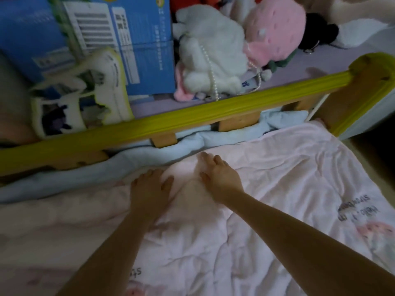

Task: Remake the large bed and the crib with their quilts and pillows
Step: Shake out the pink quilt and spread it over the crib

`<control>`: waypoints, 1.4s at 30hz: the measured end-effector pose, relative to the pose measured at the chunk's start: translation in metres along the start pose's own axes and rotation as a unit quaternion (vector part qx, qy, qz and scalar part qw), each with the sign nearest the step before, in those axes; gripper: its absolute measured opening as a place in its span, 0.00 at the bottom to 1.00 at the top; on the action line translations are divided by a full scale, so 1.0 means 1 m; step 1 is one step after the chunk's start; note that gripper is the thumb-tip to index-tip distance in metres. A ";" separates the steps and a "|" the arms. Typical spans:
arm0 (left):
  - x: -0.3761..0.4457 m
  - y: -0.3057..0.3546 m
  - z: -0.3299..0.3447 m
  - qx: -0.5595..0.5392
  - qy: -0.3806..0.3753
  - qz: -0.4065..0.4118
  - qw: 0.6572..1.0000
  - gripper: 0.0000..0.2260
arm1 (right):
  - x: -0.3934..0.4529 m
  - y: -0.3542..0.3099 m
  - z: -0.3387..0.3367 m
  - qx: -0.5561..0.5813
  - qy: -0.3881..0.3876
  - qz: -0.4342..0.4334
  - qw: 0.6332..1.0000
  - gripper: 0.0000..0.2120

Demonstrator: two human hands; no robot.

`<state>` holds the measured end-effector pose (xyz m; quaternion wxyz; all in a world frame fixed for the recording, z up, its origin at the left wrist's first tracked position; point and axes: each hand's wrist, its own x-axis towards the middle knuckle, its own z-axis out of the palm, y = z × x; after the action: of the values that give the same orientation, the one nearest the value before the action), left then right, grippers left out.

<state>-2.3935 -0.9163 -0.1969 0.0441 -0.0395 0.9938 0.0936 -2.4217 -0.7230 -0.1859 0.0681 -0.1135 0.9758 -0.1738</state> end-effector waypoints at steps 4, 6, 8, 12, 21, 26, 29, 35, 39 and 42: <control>-0.013 -0.032 -0.005 0.059 0.038 0.031 0.997 0.17 | -0.009 -0.029 0.019 -0.076 0.013 -0.068 0.995 0.28; -0.016 -0.049 -0.005 0.072 0.049 0.037 0.996 0.17 | -0.012 -0.040 0.033 -0.048 -0.035 -0.050 0.997 0.35; -0.011 -0.055 -0.009 0.084 0.081 0.050 0.992 0.16 | -0.013 -0.039 0.045 -0.049 -0.063 -0.027 0.996 0.38; 0.029 -0.057 -0.031 0.069 0.131 0.025 0.989 0.11 | -0.001 -0.039 0.057 -0.070 -0.038 0.007 0.997 0.38; -0.013 -0.131 -0.022 0.111 0.101 0.021 0.988 0.21 | 0.001 -0.049 0.067 -0.124 -0.032 -0.013 0.992 0.33; -0.009 -0.143 -0.035 0.083 0.021 -0.140 0.986 0.18 | 0.007 -0.070 0.069 -0.134 -0.087 -0.033 0.987 0.28; -0.025 -0.172 -0.028 0.100 0.045 -0.070 0.991 0.21 | 0.012 -0.101 0.063 -0.092 -0.101 0.076 0.988 0.25; -0.055 -0.274 -0.065 0.160 -0.019 -0.033 0.986 0.26 | -0.020 -0.233 0.077 0.087 -0.064 -0.125 0.986 0.30; -0.059 -0.303 -0.075 0.137 -0.001 -0.040 0.990 0.22 | -0.024 -0.283 0.113 0.090 -0.083 -0.130 0.984 0.30; -0.066 -0.325 -0.080 0.083 0.083 -0.012 0.993 0.23 | -0.022 -0.297 0.130 0.035 -0.056 -0.121 0.990 0.37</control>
<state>-2.3064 -1.2454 -0.1722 -0.0344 -0.0548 0.9979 0.0066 -2.3193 -1.0313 -0.1999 0.1048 -0.2378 0.9430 -0.2079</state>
